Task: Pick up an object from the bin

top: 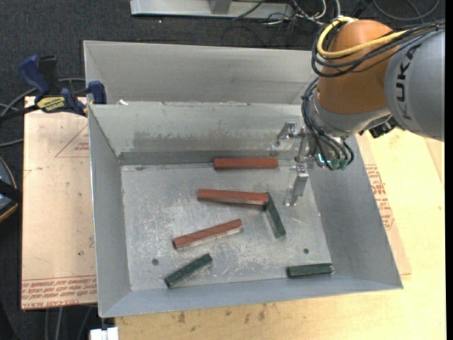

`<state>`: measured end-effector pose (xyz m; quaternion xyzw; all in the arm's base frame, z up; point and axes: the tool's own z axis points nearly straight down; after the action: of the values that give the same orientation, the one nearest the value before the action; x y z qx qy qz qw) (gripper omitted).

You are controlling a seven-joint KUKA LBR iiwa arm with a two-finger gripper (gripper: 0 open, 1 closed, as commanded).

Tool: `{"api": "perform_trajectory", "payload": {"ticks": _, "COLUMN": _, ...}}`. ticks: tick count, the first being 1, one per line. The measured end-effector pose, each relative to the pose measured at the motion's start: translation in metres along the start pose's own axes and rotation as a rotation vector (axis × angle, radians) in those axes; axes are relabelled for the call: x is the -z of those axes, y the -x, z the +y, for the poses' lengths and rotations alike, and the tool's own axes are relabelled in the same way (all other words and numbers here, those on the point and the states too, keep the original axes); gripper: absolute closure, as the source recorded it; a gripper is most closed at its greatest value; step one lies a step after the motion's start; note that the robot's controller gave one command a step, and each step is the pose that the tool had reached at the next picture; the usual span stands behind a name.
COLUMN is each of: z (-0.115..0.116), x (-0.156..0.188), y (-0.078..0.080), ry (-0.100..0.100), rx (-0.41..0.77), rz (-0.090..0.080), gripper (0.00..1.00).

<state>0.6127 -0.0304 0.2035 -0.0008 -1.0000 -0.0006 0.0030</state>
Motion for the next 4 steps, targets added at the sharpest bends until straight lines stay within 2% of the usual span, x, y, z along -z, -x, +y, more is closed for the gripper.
{"api": "perform_trajectory", "payload": {"ticks": 1, "z": 0.0, "x": 0.005, "y": 0.002, "ry": -0.001, "rx": 0.001, "rz": -0.008, "gripper": 0.0}}
{"api": "perform_trajectory", "payload": {"ticks": 2, "z": 0.022, "x": -0.046, "y": 0.006, "ry": -0.001, "rx": 0.02, "rz": -0.015, "gripper": 0.0}}
{"api": "perform_trajectory", "payload": {"ticks": 3, "z": 0.021, "x": -0.127, "y": 0.005, "ry": 0.001, "rx": -0.104, "rz": -0.026, "gripper": 1.0}}
{"api": "perform_trajectory", "payload": {"ticks": 4, "z": 0.021, "x": -0.127, "y": 0.005, "ry": 0.001, "rx": -0.103, "rz": -0.025, "gripper": 1.0}}
